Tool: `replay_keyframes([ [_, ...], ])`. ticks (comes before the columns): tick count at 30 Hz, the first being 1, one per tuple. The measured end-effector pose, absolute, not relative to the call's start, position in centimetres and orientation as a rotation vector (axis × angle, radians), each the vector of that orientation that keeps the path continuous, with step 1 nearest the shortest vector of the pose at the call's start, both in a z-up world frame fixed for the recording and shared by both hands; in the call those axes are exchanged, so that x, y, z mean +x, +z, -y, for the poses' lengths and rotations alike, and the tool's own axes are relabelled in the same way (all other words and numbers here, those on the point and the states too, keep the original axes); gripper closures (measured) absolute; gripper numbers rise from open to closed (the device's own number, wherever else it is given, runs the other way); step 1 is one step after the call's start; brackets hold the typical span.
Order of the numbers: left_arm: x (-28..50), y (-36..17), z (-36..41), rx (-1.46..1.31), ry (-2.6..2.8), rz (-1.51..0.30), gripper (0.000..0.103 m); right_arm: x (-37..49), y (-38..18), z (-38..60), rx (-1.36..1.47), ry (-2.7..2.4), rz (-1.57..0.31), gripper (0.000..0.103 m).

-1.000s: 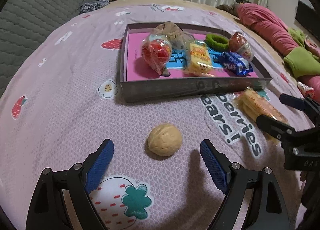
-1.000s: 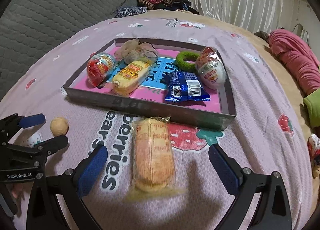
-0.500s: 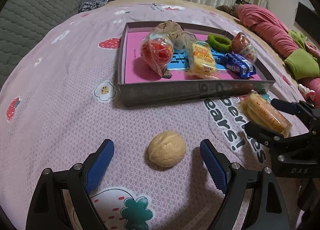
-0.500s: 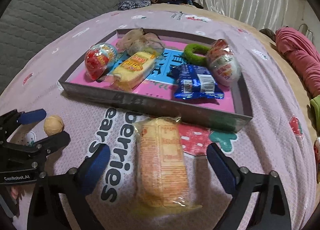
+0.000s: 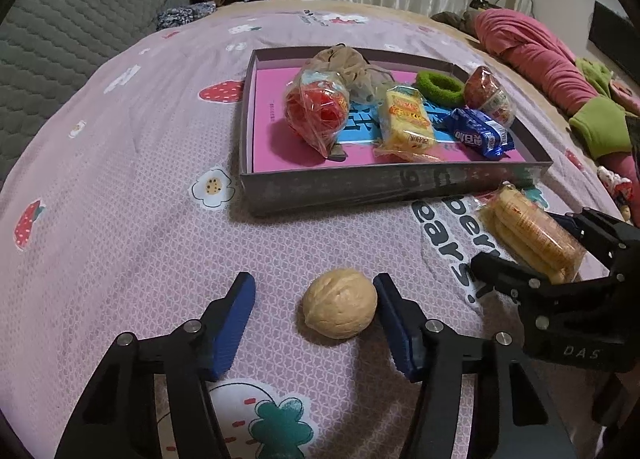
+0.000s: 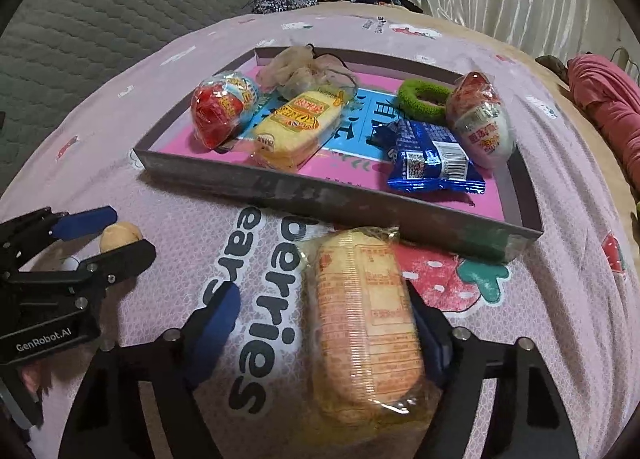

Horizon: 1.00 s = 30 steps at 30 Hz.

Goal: Organize objects
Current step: 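Lower the left tool around the walnut while the right tool straddles the wrapped long cake, then close the left gripper on the walnut while the right gripper closes on the wrapped cake, then lift the walnut with the left tool while the right tool carries the wrapped cake over the tray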

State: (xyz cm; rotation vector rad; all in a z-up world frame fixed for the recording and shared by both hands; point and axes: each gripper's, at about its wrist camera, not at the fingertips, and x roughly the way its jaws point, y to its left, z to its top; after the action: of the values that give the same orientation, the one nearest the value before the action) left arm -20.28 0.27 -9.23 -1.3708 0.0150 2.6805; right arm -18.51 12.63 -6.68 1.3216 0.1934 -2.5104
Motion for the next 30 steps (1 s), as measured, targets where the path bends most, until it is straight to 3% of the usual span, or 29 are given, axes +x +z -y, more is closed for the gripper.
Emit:
replay_keyframes([
  [4, -19.9, -9.0, -0.8, -1.351, 2.655, -0.018, 0.068, -18.3, -6.7, -12.6, 1.32, -2.504, -0.196, 0.041],
  [9, -19.6, -9.0, -1.3, -1.35, 2.65, -0.047, 0.068, -18.3, -6.5, -12.7, 1.309, -2.494, -0.188, 0.062],
  [20, -19.0, -8.2, -1.3, -1.325, 2.682, -0.055, 0.068, -16.9, -5.2, -13.7, 1.234, -2.51, -0.106, 0.064],
  [30, -17.9, -3.8, -1.4, -1.249, 2.727, -0.048, 0.068, -15.4, 0.2, -13.7, 1.129, -2.538, -0.135, 0.064],
])
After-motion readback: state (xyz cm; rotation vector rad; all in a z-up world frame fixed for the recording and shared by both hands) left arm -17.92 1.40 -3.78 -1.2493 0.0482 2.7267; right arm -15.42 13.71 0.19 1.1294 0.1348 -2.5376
